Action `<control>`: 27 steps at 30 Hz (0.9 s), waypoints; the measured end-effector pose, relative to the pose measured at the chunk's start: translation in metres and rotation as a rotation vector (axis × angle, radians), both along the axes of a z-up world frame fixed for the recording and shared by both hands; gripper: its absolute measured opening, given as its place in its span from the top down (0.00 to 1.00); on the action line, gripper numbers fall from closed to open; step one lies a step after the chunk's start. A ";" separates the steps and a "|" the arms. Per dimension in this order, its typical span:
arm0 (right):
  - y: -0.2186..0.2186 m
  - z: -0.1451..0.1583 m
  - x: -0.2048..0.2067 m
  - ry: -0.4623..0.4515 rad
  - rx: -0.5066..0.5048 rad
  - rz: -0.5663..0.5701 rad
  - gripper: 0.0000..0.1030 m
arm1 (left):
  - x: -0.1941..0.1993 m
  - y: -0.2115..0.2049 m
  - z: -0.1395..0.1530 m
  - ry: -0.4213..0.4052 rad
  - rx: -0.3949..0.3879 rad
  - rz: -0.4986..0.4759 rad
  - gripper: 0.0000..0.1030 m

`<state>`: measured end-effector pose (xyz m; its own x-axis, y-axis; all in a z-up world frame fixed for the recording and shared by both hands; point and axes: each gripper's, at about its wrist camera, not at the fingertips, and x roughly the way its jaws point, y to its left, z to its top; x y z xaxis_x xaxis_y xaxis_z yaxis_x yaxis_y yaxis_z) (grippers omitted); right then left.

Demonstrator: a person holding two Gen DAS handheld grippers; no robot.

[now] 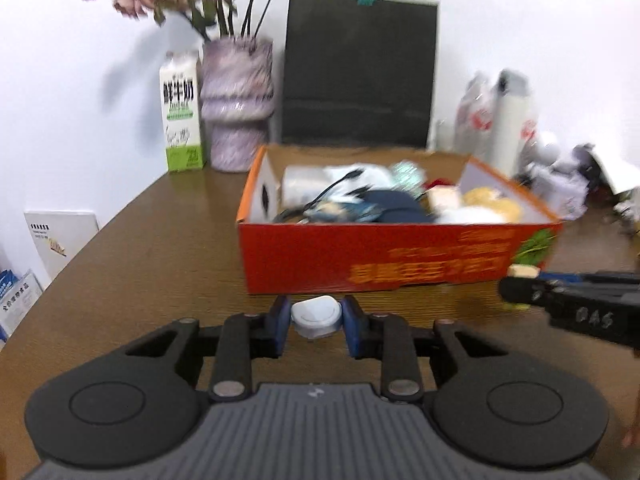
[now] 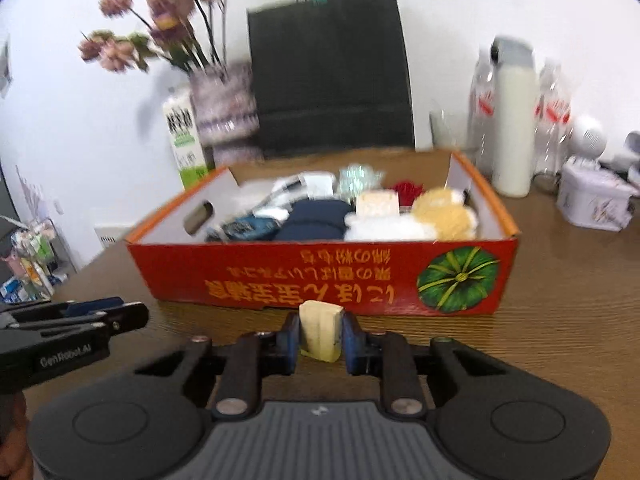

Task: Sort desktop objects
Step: 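Grasp the small white cap with the left tool while the right tool grasps the beige wooden cube, then carry the cap and cube into the cardboard box and open both tools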

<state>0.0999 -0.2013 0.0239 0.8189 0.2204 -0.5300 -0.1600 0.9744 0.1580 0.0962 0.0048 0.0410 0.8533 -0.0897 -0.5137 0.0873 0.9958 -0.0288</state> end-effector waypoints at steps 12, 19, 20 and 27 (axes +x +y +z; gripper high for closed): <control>0.008 0.008 -0.151 -0.135 -0.123 -0.036 0.80 | -0.115 -0.014 0.011 -0.036 -0.013 -0.020 0.72; 0.001 0.000 -0.221 -0.137 -0.092 -0.042 0.80 | -0.169 -0.013 0.000 -0.029 -0.032 -0.028 0.72; -0.001 -0.002 -0.226 -0.131 -0.084 -0.046 0.80 | -0.174 -0.013 -0.003 -0.026 -0.034 -0.032 0.72; -0.005 0.005 -0.239 -0.165 -0.075 -0.046 0.80 | -0.183 -0.013 -0.002 -0.032 -0.038 -0.051 0.72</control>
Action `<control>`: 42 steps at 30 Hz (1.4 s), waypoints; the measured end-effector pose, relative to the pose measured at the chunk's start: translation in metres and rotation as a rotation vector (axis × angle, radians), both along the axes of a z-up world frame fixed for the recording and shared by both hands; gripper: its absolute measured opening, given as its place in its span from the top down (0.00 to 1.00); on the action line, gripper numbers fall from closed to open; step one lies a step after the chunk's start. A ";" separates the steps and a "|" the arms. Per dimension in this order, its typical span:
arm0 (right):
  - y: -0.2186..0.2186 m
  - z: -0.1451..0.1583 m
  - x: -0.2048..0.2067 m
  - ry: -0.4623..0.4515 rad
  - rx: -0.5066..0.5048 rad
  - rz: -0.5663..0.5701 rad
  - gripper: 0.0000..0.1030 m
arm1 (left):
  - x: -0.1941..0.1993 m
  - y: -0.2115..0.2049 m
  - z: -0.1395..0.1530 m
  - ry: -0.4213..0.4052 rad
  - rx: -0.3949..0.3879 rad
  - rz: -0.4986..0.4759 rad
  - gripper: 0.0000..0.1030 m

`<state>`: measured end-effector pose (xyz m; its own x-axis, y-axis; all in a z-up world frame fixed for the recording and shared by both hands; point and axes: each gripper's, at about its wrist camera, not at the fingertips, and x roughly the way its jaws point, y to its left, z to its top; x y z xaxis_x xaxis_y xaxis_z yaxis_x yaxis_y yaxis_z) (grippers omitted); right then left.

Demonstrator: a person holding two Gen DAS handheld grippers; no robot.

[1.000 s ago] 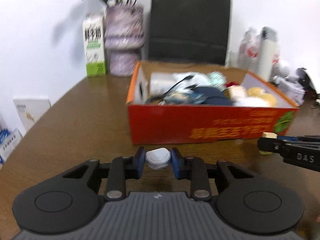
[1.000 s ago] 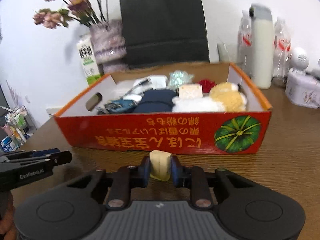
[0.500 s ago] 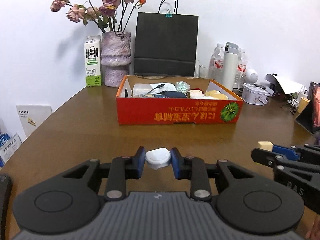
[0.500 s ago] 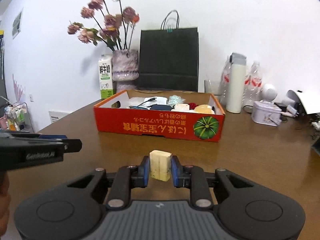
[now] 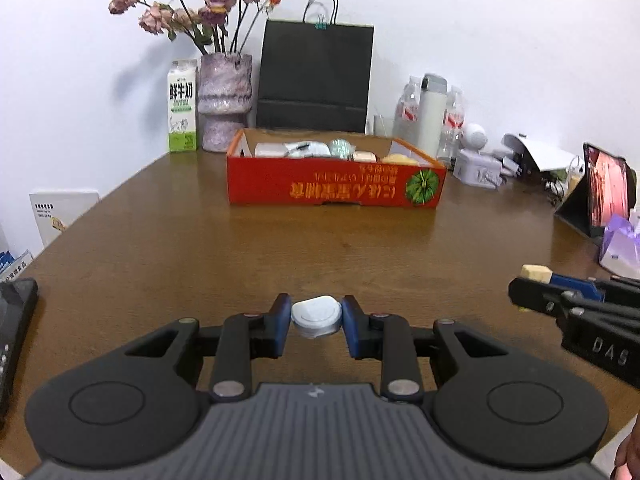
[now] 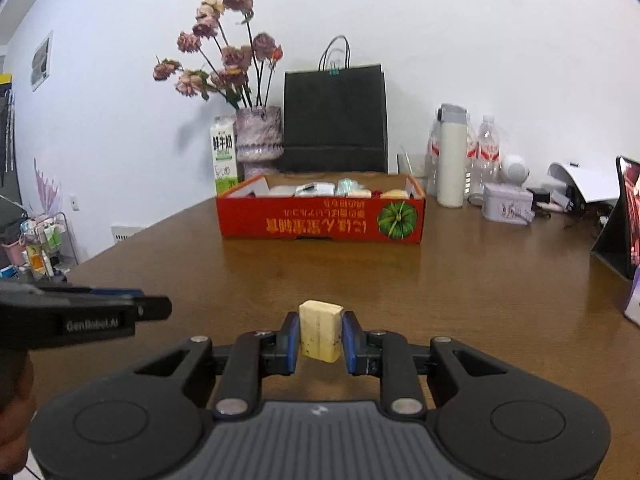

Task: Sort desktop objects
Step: 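Carry the cap and cube into the cardboard box and open both tools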

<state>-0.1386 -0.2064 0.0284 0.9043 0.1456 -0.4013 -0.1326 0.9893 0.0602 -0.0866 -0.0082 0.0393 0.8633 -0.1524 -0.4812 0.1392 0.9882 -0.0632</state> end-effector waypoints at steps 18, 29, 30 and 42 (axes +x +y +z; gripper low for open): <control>-0.075 0.108 0.251 -0.055 0.092 0.053 0.80 | 0.239 0.010 0.110 -0.079 -0.109 -0.088 0.72; -0.072 0.043 0.472 0.216 -0.044 -0.035 0.78 | 0.428 -0.071 0.052 0.131 -0.043 -0.142 0.71; -0.072 0.035 0.483 0.240 -0.048 -0.044 0.78 | 0.440 -0.075 0.045 0.148 -0.029 -0.137 0.62; -0.062 0.060 0.473 0.179 -0.063 -0.030 0.25 | 0.435 -0.049 0.055 0.180 -0.019 -0.067 0.18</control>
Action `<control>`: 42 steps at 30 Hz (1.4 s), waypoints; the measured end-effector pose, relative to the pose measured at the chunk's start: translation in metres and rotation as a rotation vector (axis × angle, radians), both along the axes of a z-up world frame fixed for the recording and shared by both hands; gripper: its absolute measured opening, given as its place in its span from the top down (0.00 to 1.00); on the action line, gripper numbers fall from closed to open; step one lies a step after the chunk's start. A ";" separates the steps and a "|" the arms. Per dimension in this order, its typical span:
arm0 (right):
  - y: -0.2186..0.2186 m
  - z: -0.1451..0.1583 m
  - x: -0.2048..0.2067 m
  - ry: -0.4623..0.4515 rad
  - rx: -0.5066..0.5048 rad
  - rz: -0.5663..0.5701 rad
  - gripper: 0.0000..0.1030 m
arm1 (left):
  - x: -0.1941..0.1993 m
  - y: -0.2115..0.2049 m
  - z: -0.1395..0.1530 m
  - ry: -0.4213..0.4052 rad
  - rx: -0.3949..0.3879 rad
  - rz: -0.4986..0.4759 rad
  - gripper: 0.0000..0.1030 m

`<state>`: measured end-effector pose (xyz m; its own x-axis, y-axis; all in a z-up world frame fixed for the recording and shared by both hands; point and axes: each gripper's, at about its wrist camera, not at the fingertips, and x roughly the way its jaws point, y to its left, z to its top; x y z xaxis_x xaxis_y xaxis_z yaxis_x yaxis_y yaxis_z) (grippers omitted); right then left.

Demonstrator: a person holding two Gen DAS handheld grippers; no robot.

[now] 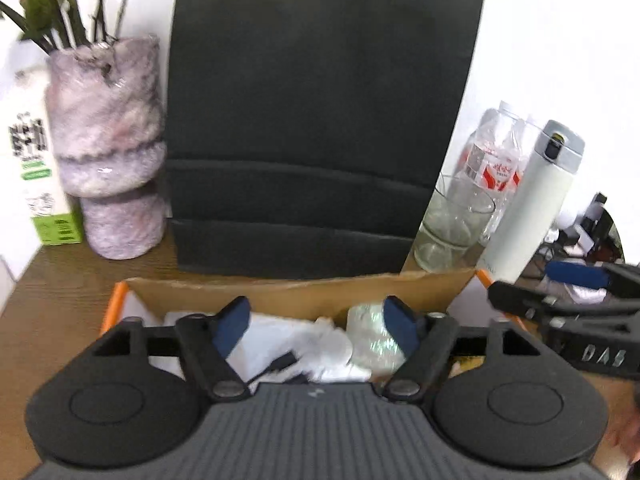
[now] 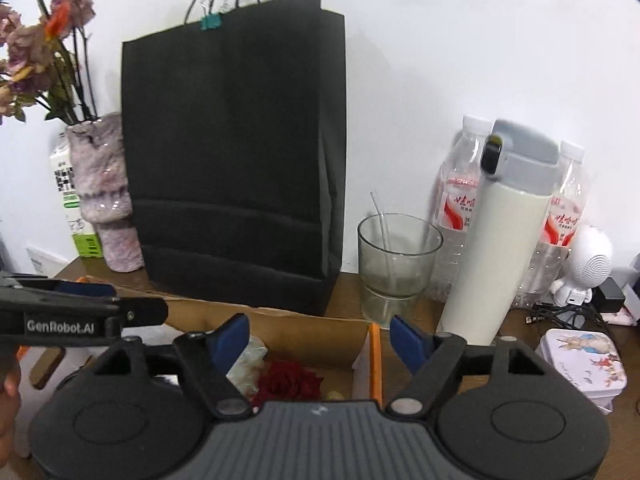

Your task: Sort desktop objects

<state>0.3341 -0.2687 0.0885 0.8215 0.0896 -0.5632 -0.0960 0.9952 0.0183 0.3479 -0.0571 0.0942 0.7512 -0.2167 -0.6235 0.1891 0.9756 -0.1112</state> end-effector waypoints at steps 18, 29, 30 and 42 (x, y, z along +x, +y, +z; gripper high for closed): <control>0.036 -0.032 -0.254 0.018 0.066 0.062 0.14 | -0.271 0.051 -0.010 -0.165 0.063 0.092 0.00; 0.042 -0.065 -0.395 0.026 0.164 -0.029 0.11 | -0.388 0.077 -0.049 -0.133 0.019 0.144 0.00; 0.042 -0.068 -0.410 0.017 0.176 -0.030 0.10 | -0.401 0.078 -0.052 -0.131 0.001 0.153 0.00; 0.056 -0.075 -0.438 -0.002 0.138 -0.033 0.07 | -0.420 0.080 -0.062 -0.106 -0.002 0.124 0.00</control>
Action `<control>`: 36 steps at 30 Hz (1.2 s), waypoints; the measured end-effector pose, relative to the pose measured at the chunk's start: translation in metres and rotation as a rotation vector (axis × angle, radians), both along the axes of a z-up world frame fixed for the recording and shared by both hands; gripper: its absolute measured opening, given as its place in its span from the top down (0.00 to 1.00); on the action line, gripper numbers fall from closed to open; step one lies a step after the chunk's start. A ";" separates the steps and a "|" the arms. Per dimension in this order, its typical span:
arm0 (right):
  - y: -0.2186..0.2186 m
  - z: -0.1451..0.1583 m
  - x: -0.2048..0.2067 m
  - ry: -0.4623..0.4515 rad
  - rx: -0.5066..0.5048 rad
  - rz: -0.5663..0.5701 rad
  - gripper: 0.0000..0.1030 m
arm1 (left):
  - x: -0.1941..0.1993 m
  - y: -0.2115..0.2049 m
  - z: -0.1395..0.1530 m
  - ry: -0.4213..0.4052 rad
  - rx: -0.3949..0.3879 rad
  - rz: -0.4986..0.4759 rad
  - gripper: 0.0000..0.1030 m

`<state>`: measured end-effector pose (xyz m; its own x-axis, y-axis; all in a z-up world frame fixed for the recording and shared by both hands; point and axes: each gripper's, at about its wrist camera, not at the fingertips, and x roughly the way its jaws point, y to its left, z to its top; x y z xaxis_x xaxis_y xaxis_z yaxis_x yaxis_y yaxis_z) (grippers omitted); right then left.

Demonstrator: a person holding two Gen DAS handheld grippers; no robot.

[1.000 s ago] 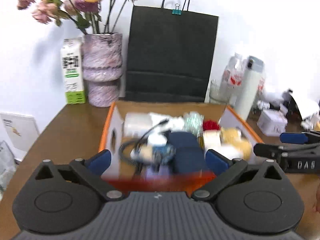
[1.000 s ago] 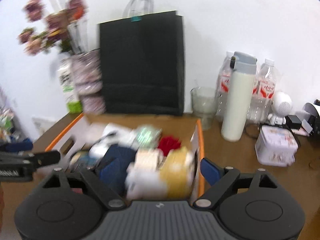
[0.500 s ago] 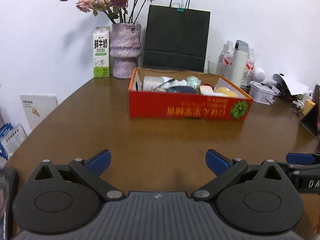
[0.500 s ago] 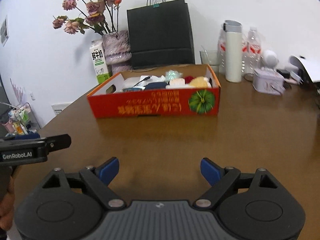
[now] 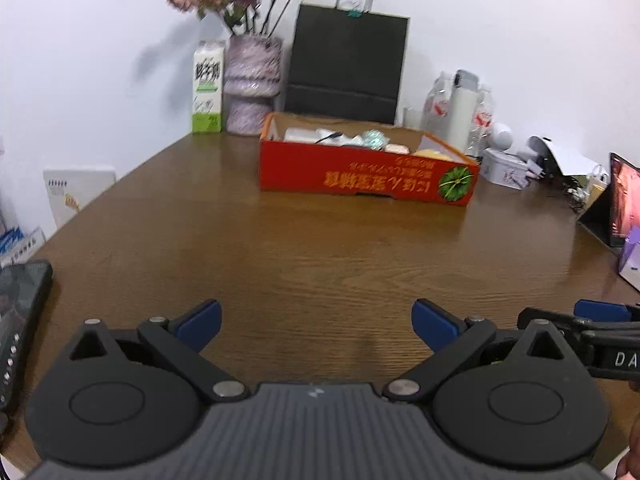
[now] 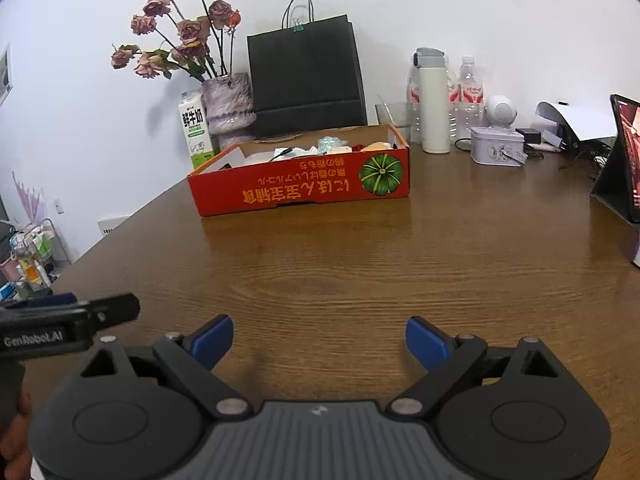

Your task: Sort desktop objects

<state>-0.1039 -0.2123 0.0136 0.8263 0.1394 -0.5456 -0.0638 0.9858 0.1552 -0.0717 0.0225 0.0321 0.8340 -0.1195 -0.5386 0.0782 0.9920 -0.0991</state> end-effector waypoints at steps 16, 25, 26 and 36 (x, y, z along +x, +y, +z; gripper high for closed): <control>0.018 -0.023 0.098 0.061 -0.097 -0.017 0.04 | 0.084 -0.013 -0.028 0.096 0.098 -0.020 0.00; 0.023 -0.031 0.114 0.114 -0.148 -0.038 0.00 | 0.094 -0.019 -0.032 0.123 0.119 0.015 0.00; 0.022 -0.031 0.114 0.116 -0.140 -0.036 0.00 | 0.094 -0.019 -0.032 0.124 0.116 0.013 0.00; 0.019 -0.031 0.118 0.116 -0.142 -0.027 0.00 | 0.095 -0.021 -0.032 0.121 0.114 0.012 0.00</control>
